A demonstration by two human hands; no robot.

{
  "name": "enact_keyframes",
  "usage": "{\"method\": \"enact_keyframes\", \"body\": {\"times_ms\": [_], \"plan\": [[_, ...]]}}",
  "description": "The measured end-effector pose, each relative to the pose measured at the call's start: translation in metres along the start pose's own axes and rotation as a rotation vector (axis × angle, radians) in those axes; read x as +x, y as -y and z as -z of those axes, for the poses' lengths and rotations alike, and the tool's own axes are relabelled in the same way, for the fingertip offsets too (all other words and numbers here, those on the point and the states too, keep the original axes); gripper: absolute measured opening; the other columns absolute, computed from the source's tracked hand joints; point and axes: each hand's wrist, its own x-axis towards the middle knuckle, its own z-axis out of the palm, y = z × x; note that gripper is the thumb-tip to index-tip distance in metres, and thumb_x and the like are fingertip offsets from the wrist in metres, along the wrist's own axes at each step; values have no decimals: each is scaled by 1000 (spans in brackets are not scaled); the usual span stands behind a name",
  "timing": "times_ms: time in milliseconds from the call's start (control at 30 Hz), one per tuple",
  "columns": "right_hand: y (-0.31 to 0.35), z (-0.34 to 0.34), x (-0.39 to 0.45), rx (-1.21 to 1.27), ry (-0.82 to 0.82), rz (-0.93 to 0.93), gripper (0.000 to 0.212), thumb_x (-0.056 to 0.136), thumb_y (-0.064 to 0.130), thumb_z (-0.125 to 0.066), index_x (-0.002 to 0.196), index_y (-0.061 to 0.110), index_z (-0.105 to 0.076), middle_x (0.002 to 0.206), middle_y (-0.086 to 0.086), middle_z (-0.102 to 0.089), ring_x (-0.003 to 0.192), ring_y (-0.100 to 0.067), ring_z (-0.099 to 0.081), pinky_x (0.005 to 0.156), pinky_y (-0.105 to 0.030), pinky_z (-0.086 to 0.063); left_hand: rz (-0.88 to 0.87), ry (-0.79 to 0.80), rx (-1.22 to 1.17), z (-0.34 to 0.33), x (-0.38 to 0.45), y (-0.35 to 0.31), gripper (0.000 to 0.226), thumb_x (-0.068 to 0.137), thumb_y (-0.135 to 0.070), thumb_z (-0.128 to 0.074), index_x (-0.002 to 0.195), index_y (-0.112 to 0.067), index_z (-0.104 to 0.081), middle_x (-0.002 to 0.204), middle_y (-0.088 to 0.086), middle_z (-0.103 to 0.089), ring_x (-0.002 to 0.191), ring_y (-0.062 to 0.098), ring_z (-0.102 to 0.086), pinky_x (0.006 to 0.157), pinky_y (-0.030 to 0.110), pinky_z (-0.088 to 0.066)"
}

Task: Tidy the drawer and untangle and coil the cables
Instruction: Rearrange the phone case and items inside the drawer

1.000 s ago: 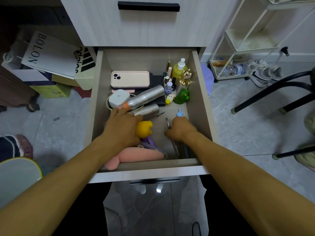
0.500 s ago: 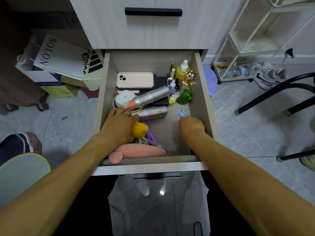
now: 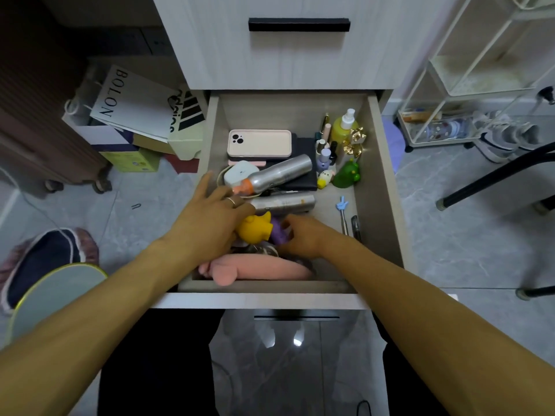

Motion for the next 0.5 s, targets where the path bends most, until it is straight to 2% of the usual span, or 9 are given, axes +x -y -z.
{"method": "enact_keyframes", "body": {"times_ms": [100, 167, 233, 300, 400, 500], "plan": [[3, -2, 3, -2, 56, -55, 36, 85, 30, -71, 111, 9, -58, 114, -14, -63, 93, -25, -58, 74, -29, -42, 67, 91, -20, -2, -3, 2, 54, 61, -25, -83, 113, -19, -69, 114, 7, -69, 112, 35, -57, 111, 56, -17], [-1, -3, 2, -37, 104, -105, 46, 85, 35, -70, 120, 7, -57, 117, -15, -63, 100, -27, -60, 78, -31, -47, 119, 111, -33, -6, -3, 3, 55, 63, -29, -81, 116, -20, -68, 116, 8, -68, 113, 36, -56, 113, 58, -19], [-8, -6, 0, -75, 146, -144, 54, 86, 41, -67, 125, 8, -52, 123, -14, -59, 104, -28, -59, 84, -35, -49, 157, 86, -53, -10, -3, 2, 54, 63, -29, -81, 114, -19, -68, 113, 8, -69, 111, 36, -56, 113, 57, -17], [-11, -9, 1, -104, 156, -147, 52, 87, 44, -64, 124, 9, -51, 124, -14, -58, 103, -28, -57, 84, -35, -47, 197, 24, -85, -13, -2, 1, 54, 65, -27, -79, 116, -18, -66, 114, 8, -69, 109, 36, -57, 114, 54, -16], [-11, -8, 0, -126, 177, -148, 46, 89, 41, -61, 121, 10, -53, 121, -14, -59, 97, -27, -56, 81, -33, -46, 257, -20, -168, -16, -3, 1, 60, 72, -28, -75, 129, -18, -59, 119, 7, -67, 114, 33, -55, 117, 48, -13], [-11, -8, -4, -170, 225, -159, 46, 92, 33, -58, 129, 10, -45, 127, -14, -55, 106, -29, -55, 87, -38, -45, 288, -12, -197, -14, -3, -1, 59, 74, -39, -72, 128, -19, -59, 114, 7, -68, 114, 30, -55, 119, 44, -10]]}}
